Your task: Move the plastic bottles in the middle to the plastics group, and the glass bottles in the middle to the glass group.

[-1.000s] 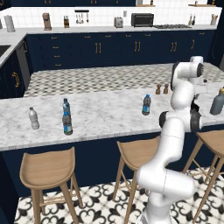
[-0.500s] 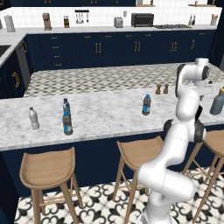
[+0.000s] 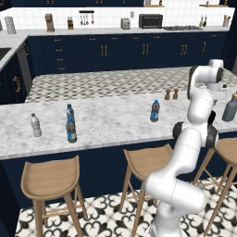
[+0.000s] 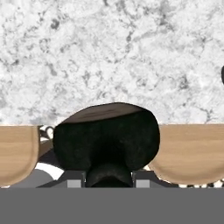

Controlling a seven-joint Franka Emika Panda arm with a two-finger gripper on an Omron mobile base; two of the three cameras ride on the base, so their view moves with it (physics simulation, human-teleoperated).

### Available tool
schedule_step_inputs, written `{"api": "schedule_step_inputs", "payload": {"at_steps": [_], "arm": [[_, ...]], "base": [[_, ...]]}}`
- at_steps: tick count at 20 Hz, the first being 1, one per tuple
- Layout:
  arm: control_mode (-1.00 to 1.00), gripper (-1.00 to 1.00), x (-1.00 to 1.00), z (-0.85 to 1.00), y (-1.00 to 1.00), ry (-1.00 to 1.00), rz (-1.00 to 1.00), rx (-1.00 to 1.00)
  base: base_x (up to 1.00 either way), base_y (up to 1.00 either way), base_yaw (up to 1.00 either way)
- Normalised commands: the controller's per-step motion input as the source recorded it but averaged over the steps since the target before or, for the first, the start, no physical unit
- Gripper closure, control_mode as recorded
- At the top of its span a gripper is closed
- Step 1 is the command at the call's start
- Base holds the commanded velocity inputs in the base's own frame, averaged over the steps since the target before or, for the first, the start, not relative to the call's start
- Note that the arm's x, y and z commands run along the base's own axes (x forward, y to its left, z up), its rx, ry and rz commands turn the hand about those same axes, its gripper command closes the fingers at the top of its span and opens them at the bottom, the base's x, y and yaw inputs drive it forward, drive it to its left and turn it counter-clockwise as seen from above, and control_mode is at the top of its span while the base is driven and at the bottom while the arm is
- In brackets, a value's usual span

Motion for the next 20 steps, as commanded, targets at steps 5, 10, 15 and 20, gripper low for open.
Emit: {"api": "schedule_step_inputs", "payload": {"at_steps": [5, 10, 15, 20], "arm": [[-1.0, 1.0, 0.33, 0.0, 0.0, 0.04, -0.18, 0.0], [-1.0, 1.0, 0.31, 0.06, -0.03, 0.03, -0.25, 0.03], [-1.0, 1.0, 0.14, 0.07, -0.17, 0.02, -0.22, 0.04], [-1.0, 1.0, 0.04, 0.0, -0.03, 0.0, -0.08, 0.0]], "base": [[0.0, 0.0, 0.0], [0.0, 0.0, 0.0], [0.0, 0.0, 0.0], [0.0, 0.0, 0.0]]}}
